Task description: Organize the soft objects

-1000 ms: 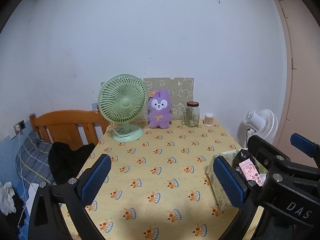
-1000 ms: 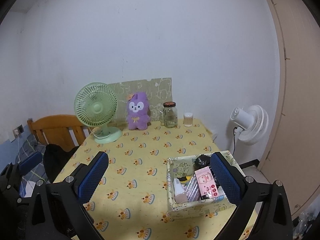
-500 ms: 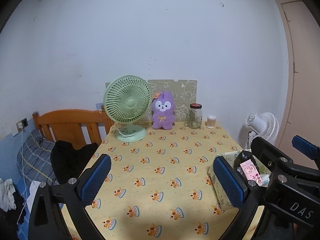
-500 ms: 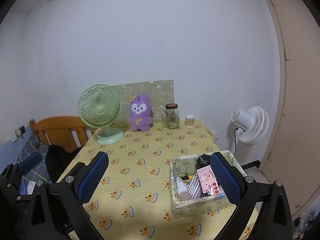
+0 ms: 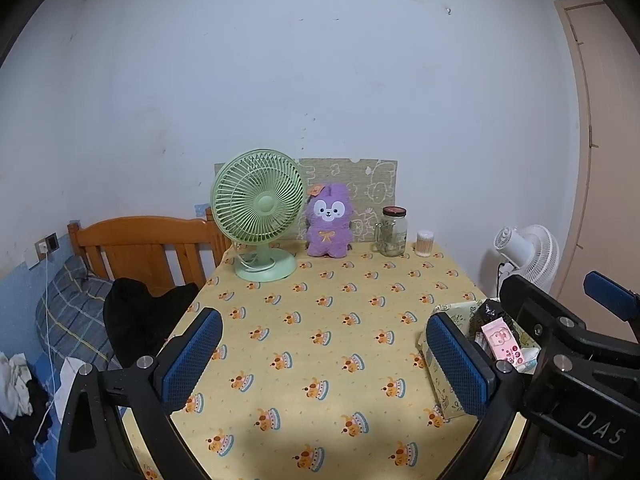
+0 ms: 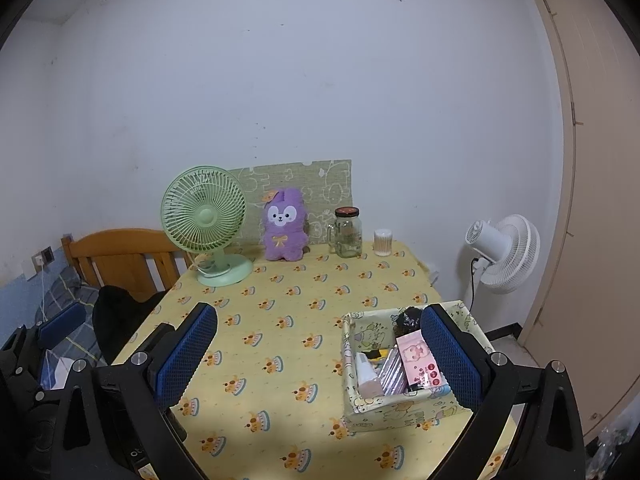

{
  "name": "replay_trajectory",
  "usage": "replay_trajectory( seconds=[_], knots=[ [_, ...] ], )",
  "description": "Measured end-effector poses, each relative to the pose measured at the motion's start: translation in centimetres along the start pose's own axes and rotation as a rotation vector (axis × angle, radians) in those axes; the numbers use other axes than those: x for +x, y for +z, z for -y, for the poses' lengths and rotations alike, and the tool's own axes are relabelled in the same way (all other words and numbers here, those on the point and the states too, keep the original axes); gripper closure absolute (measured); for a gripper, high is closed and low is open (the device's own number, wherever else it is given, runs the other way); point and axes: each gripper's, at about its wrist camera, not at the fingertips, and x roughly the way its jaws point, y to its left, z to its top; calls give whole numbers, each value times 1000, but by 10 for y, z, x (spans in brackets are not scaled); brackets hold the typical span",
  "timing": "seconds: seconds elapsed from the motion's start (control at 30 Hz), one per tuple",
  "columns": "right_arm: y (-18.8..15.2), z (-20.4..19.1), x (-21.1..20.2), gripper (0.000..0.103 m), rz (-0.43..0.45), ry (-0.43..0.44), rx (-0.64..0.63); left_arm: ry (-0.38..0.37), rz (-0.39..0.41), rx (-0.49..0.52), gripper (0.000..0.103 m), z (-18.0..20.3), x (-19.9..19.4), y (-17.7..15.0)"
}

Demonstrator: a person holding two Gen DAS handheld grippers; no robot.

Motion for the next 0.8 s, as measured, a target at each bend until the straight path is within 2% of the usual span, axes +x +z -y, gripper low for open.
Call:
replay_trajectory(
  seconds=[0.53, 0.8],
  knots=[
    [-1, 3, 8, 0, 3, -7, 16, -3, -8, 1, 0, 0, 6, 0],
    [-2, 3, 20, 0, -26, -3, 11, 0, -32, -1, 0, -1, 17, -3]
  ],
)
